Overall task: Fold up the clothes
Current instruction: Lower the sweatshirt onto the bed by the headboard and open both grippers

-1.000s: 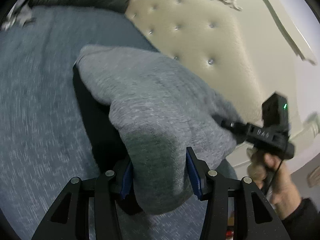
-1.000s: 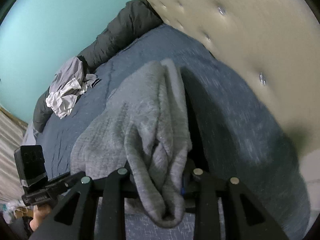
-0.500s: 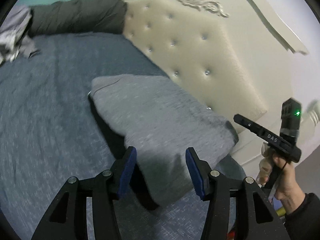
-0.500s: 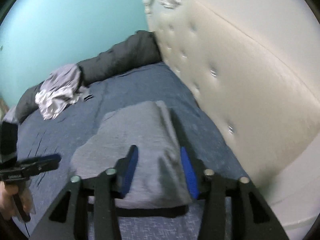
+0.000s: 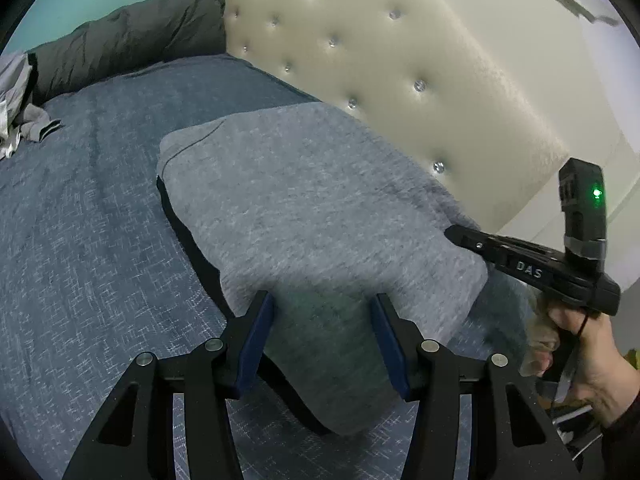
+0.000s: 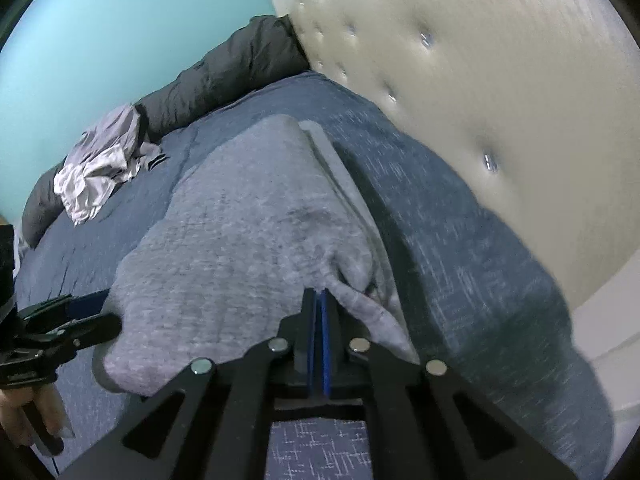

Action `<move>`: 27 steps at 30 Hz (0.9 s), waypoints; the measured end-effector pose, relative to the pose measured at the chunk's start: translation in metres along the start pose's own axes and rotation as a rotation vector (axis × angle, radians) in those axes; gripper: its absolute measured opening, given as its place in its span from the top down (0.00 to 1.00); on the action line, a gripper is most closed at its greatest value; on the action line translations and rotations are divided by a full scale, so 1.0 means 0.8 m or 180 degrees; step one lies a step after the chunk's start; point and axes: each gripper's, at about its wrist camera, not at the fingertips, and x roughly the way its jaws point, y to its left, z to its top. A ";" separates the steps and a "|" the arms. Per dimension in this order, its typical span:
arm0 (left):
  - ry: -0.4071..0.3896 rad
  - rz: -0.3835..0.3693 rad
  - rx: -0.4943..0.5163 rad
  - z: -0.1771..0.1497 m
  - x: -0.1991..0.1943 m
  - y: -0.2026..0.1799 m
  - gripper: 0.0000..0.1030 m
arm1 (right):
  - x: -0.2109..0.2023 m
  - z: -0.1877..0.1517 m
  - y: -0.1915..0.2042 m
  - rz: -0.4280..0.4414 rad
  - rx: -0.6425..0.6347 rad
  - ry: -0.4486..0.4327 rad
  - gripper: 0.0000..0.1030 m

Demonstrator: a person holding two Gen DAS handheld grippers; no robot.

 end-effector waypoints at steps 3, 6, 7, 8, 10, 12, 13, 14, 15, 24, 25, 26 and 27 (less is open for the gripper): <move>0.0002 0.0006 0.0016 -0.003 0.002 0.000 0.47 | 0.004 -0.009 -0.008 0.0013 0.0098 -0.0042 1.00; 0.0010 0.0023 0.0006 0.000 -0.001 0.001 0.47 | -0.011 0.002 -0.013 0.0075 0.0177 -0.0140 1.00; 0.0013 0.0025 -0.0003 0.003 -0.002 0.001 0.47 | -0.023 0.007 -0.013 0.0063 0.0163 -0.0240 1.00; 0.0017 0.0026 0.0010 0.006 -0.004 0.000 0.47 | -0.031 0.012 -0.014 0.0052 0.0171 -0.0312 1.00; 0.0025 0.0029 0.0068 0.007 -0.010 -0.002 0.46 | -0.040 0.018 -0.020 0.0014 0.0245 -0.0366 1.00; 0.0037 0.0038 0.0087 0.006 -0.012 -0.003 0.46 | -0.039 0.020 -0.029 -0.0032 0.0311 -0.0344 1.00; 0.0038 0.0040 0.0079 0.004 -0.011 -0.003 0.47 | -0.034 0.018 -0.031 -0.0057 0.0327 -0.0297 1.00; 0.0038 0.0042 0.0070 0.003 -0.011 -0.003 0.47 | -0.029 0.016 -0.033 -0.0082 0.0342 -0.0249 1.00; 0.0038 0.0045 0.0062 0.001 -0.010 -0.003 0.47 | -0.025 0.014 -0.038 -0.0095 0.0388 -0.0210 1.00; 0.0055 0.0119 0.0123 0.006 -0.014 -0.006 0.47 | -0.061 0.024 -0.027 -0.0016 0.0487 -0.0467 1.00; 0.0059 0.0114 0.0109 0.006 -0.014 -0.003 0.46 | -0.067 0.025 -0.022 -0.0002 0.0447 -0.0517 1.00; 0.0065 0.0112 0.0102 0.006 -0.015 -0.002 0.46 | -0.070 0.024 -0.016 0.0018 0.0402 -0.0547 1.00; 0.0070 0.0114 0.0102 0.005 -0.014 -0.002 0.46 | -0.074 0.024 -0.010 0.0038 0.0357 -0.0577 1.00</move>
